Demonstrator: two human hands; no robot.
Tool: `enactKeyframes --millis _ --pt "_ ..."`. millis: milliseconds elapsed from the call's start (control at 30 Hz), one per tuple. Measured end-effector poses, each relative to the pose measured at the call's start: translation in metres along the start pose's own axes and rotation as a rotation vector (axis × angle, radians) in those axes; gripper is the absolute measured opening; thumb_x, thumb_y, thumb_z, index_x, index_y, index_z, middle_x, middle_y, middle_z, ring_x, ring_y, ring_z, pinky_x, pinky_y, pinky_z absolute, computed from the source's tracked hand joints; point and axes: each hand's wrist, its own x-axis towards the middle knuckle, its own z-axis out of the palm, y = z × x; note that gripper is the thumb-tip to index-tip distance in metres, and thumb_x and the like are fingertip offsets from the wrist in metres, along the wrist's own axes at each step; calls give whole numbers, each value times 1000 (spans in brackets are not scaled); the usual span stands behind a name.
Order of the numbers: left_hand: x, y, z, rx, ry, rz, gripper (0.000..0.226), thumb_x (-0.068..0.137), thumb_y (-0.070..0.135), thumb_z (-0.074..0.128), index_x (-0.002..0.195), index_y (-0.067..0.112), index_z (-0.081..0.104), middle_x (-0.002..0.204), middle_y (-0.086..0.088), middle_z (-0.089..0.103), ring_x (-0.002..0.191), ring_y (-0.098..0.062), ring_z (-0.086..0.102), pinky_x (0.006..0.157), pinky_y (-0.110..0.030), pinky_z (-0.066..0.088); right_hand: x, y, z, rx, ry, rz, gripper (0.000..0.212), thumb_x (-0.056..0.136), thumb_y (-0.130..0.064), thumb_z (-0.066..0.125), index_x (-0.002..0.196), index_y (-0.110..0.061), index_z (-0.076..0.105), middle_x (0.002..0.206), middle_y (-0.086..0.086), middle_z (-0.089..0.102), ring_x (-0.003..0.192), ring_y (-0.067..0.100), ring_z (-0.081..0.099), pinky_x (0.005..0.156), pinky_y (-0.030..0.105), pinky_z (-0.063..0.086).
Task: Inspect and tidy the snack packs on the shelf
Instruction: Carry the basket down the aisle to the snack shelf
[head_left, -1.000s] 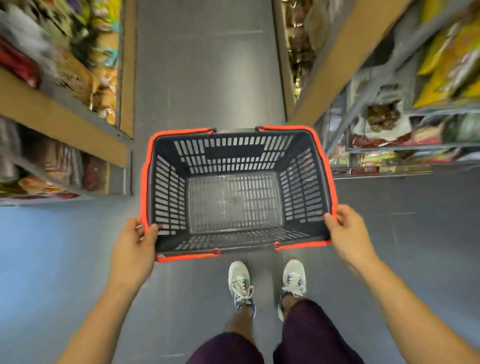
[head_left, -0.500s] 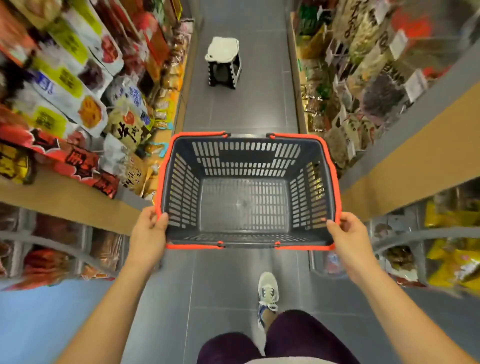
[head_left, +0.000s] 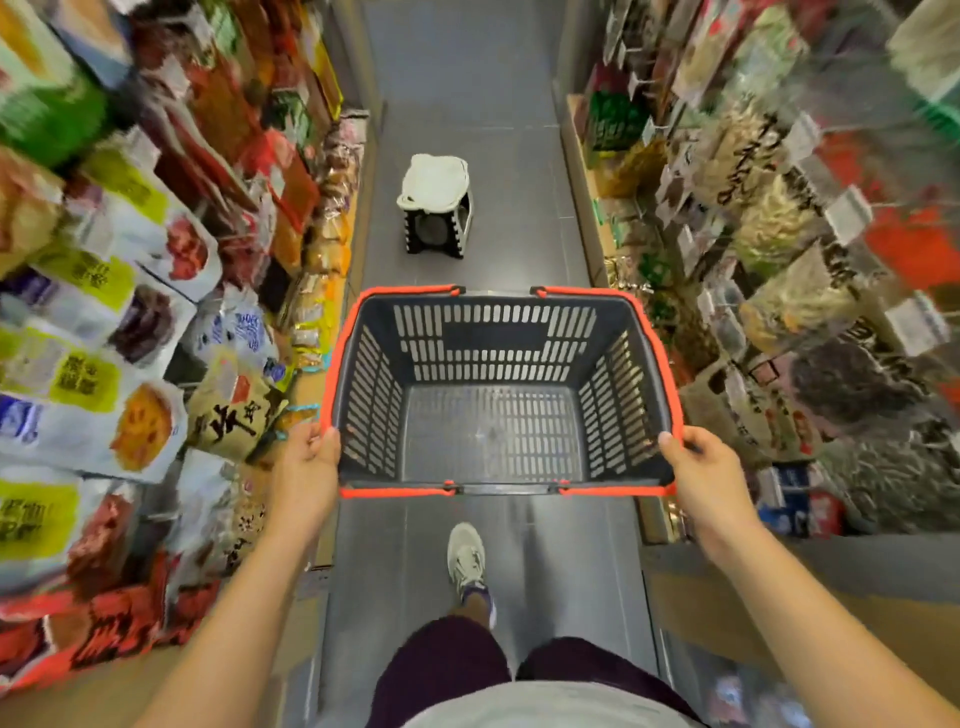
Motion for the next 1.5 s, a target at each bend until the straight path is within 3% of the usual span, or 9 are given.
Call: enactKeyframes --millis 233,433,667,867,1033,1133,1300,1400,1500 --pt "154 92 22 -121 -80 -53 11 96 5 55 94 16 55 87 -3 67 71 -13 64 60 -23 51 87 -86 56 198 22 123 19 98 -17 56 110 -6 64 102 8 72 82 15 69 64 28 54" --pt "279 170 63 -143 -137 -48 26 94 -2 56 119 -5 51 109 -19 66 93 -30 63 82 -41 52 191 -141 94 228 70 64 13 94 -7 58 104 -7 67 97 10 74 75 12 70 65 28 56" --pt "412 256 115 -206 -77 -27 34 98 11 54 130 0 52 121 -17 64 110 -32 62 100 -50 47 347 -236 143 216 76 -28 16 96 -9 56 96 -18 69 98 6 74 86 19 69 78 36 55" --pt "528 332 150 -199 -13 53 13 100 15 52 98 18 64 83 9 72 71 2 66 64 -19 50 471 -322 181 196 35 -53 20 95 -5 56 92 -21 67 90 2 73 75 10 68 67 24 54" --pt "647 389 179 -119 -50 58 7 96 11 57 99 12 63 91 -6 69 81 -17 64 74 -31 51 576 -382 222 92 49 -81 26 90 5 59 85 -20 65 81 6 69 66 11 65 55 20 51" --pt "722 427 199 -78 -107 54 12 92 3 60 88 14 62 81 -4 69 60 -2 64 54 -13 49 633 -421 244 -26 98 -104 33 89 5 59 79 -27 63 77 -2 69 57 -5 62 52 11 46" --pt "817 501 230 -22 -167 81 8 94 11 61 92 18 61 79 1 69 66 -16 63 52 -27 50 714 -483 264 -126 122 -118 18 90 -3 61 88 -21 66 87 1 72 82 17 68 76 37 55" --pt "870 544 253 95 -194 189 12 95 12 60 105 15 65 91 1 72 69 -4 68 56 -16 53 764 -516 272 -97 139 -123 16 90 -3 62 96 -17 65 92 -4 69 87 12 66 85 43 55" --pt "924 583 285 264 -191 265 16 95 8 58 109 9 65 100 -10 71 85 -21 68 79 -35 56 828 -543 281 -65 117 -134 15 91 -2 61 103 -9 65 100 7 70 93 24 67 87 49 54"
